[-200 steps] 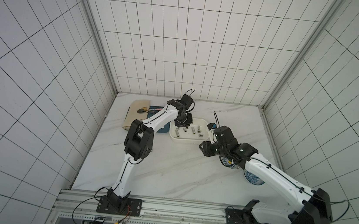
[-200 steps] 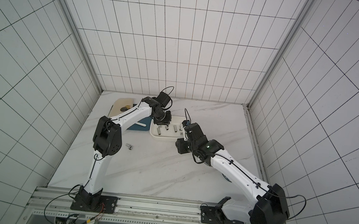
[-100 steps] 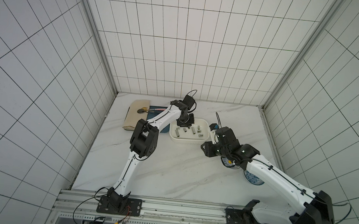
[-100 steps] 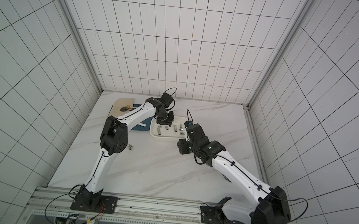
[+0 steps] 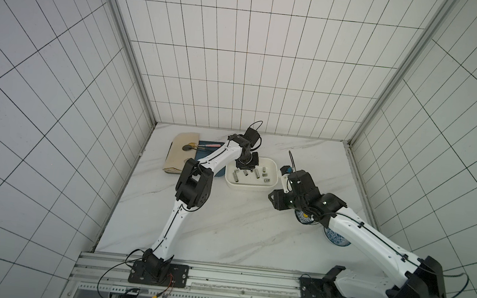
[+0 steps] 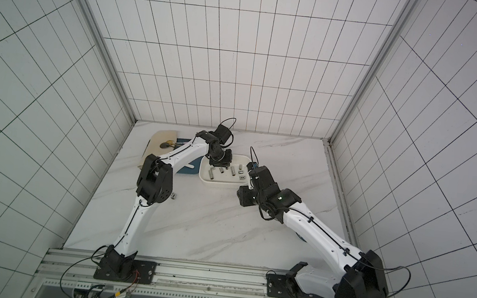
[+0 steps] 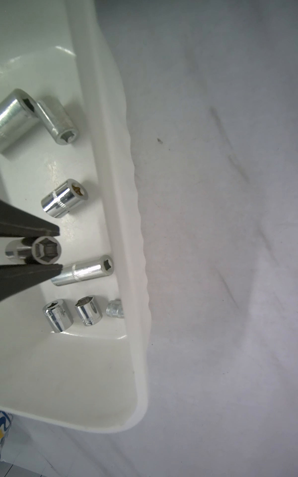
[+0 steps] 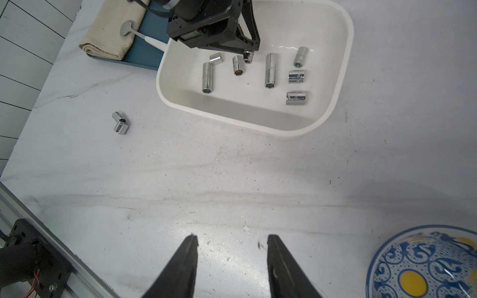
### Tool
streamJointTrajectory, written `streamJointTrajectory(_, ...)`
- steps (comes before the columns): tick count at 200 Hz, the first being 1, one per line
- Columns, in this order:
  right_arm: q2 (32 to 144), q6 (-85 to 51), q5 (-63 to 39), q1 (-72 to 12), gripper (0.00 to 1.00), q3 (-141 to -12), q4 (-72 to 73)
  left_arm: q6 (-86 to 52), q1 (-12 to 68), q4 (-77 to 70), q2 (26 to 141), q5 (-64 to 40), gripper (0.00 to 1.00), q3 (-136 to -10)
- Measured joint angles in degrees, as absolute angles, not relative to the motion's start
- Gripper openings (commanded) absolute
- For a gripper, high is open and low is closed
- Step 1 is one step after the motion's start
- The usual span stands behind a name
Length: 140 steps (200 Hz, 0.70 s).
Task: Put the socket on the desktop into the storage box
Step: Place the socket head in the storage box, then pick up the socket head from the center of the board.
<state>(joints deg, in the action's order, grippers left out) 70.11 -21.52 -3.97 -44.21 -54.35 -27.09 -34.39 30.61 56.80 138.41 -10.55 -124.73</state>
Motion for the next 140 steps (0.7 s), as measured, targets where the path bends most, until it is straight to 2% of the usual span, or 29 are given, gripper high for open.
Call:
streamJointTrajectory(37, 70.11, -21.54, -3.95, -44.16, 0.47, -54.35, -27.09, -34.00, 30.61, 56.90, 139.90, -10.50, 0.22, -125.47)
streamJointTrajectory(60, 70.11, -21.56, -3.97, -44.07, 0.47, -54.35, -27.09, -34.00, 30.61, 56.90, 139.90, -10.48, 0.29, -125.91)
streamJointTrajectory(71, 70.11, -21.56, -3.97, -44.07, 0.47, -54.37, -27.11, -33.61, 30.61, 56.88, 139.90, -10.46, 0.37, -126.26)
streamJointTrajectory(140, 70.11, -21.52, -4.16, -43.86, 0.48, -54.37, -27.18, -33.36, 30.61, 57.28, 139.26, -10.15, 0.38, -125.91)
